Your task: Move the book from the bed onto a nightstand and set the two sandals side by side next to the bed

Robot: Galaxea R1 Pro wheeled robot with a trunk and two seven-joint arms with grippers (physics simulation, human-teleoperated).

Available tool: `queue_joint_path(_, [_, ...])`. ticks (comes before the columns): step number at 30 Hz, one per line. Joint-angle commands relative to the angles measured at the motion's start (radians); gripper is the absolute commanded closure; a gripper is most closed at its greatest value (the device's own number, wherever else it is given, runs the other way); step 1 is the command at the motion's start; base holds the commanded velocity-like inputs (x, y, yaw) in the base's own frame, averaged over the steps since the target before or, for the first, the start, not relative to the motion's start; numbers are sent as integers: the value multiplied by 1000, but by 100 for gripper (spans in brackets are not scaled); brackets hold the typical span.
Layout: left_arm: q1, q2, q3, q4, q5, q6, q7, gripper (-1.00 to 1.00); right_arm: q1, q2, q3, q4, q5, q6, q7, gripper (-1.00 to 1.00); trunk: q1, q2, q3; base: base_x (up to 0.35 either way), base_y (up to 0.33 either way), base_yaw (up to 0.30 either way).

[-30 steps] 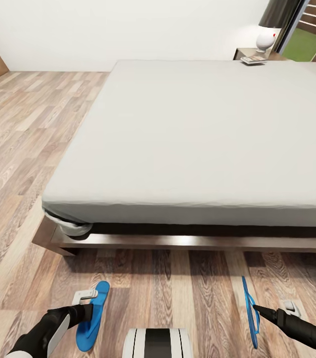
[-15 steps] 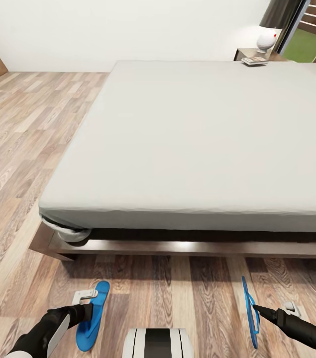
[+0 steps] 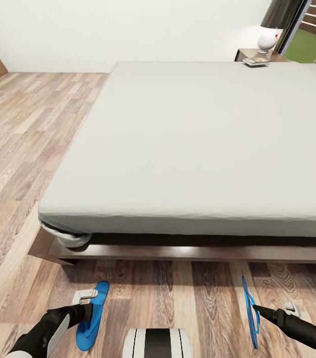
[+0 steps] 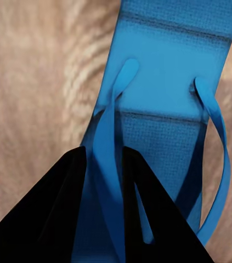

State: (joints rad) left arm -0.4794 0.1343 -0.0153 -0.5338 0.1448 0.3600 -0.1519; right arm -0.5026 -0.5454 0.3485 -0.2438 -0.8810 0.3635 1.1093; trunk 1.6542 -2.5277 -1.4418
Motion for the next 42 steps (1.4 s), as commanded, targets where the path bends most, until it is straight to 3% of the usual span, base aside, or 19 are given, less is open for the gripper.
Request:
queue_joint_path(1, [0,1,-2,-2,10,7,0,100,-1,-1,6,0,-10,9,1,100,0,0,-1,3,1,0])
queue_joint_path(10, [0,1,-2,-2,10,8,0,100,-1,-1,6,0,-10,9,1,100,0,0,-1,0,0,0])
queue_joint_path(29, [0,1,-2,-2,10,7,0,100,-1,-1,6,0,-10,9,1,100,8,-5,-74,0,0,0])
queue_joint_path(42, [0,1,-2,-2,10,7,0,100,-1,-1,6,0,-10,9,1,100,8,-5,-74,0,0,0])
